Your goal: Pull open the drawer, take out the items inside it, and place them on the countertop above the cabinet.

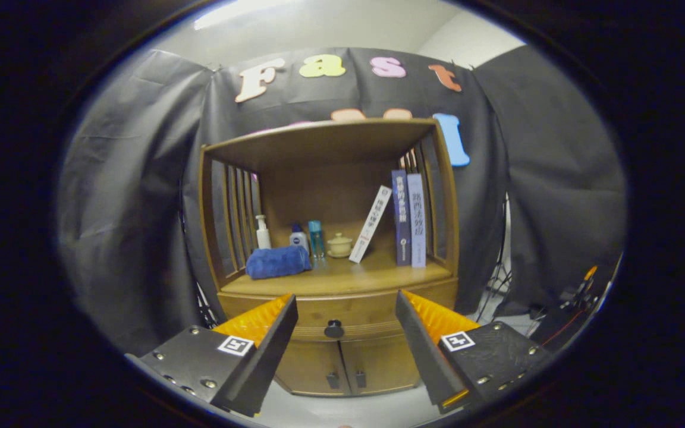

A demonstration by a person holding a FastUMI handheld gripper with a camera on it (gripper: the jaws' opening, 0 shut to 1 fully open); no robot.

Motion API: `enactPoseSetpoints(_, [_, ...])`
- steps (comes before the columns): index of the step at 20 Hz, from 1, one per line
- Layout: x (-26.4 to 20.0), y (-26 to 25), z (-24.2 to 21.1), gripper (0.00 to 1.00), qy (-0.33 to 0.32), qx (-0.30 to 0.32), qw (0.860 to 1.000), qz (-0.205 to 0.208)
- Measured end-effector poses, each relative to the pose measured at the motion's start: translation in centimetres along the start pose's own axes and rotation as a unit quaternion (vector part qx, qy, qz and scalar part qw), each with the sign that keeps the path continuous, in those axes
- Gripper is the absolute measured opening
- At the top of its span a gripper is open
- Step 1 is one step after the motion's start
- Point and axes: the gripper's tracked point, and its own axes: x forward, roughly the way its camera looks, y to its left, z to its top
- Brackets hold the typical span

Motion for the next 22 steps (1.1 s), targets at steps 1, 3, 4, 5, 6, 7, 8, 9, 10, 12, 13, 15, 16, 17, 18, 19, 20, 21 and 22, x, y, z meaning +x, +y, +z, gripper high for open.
enactPoseSetpoints(1, [1.5, -0.2, -1.5, 0.99, 0.007, 0.002, 1.000, 0.000])
enactPoseSetpoints(3, [4.8, 0.1, -4.6, 0.99, 0.036, 0.002, 0.999, 0.006])
enactPoseSetpoints(4, [6.4, 0.5, -6.1, 0.99, 0.047, -0.003, 0.999, 0.013])
enactPoseSetpoints(5, [7.9, 0.9, -7.3, 0.99, 0.050, -0.013, 0.999, 0.015])
enactPoseSetpoints(6, [9.3, 1.2, -8.5, 0.99, 0.058, -0.028, 0.998, 0.015])
enactPoseSetpoints(7, [10.3, 1.7, -9.8, 0.99, 0.067, -0.038, 0.997, 0.022])
enactPoseSetpoints(8, [11.4, 2.6, -10.8, 0.99, 0.070, -0.041, 0.996, 0.033])
enactPoseSetpoints(9, [12.4, 2.9, -11.5, 0.99, 0.072, -0.050, 0.996, 0.035])
enactPoseSetpoints(10, [13.5, 2.8, -11.9, 0.94, 0.068, -0.059, 0.995, 0.032])
enactPoseSetpoints(12, [14.8, 2.6, -12.9, 0.84, 0.071, -0.061, 0.995, 0.021])
enactPoseSetpoints(13, [15.4, 2.5, -13.9, 0.79, 0.081, -0.051, 0.995, 0.017])
enactPoseSetpoints(15, [16.0, 2.9, -15.1, 0.79, 0.090, -0.046, 0.995, 0.010])
enactPoseSetpoints(16, [15.7, 2.6, -13.6, 0.69, 0.067, -0.044, 0.997, 0.011])
enactPoseSetpoints(17, [16.3, 2.3, -13.1, 0.59, 0.052, -0.042, 0.998, 0.003])
enactPoseSetpoints(18, [16.3, 2.9, -13.1, 0.48, 0.049, -0.028, 0.998, 0.015])
enactPoseSetpoints(19, [16.6, 2.6, -13.7, 0.49, 0.063, -0.028, 0.998, 0.001])
enactPoseSetpoints(20, [16.1, 2.3, -14.4, 0.49, 0.084, -0.033, 0.996, 0.000])
enactPoseSetpoints(21, [16.2, 2.3, -13.5, 0.46, 0.065, -0.031, 0.997, -0.001])
enactPoseSetpoints(22, [16.5, 2.4, -14.2, 0.43, 0.077, -0.036, 0.996, -0.002])
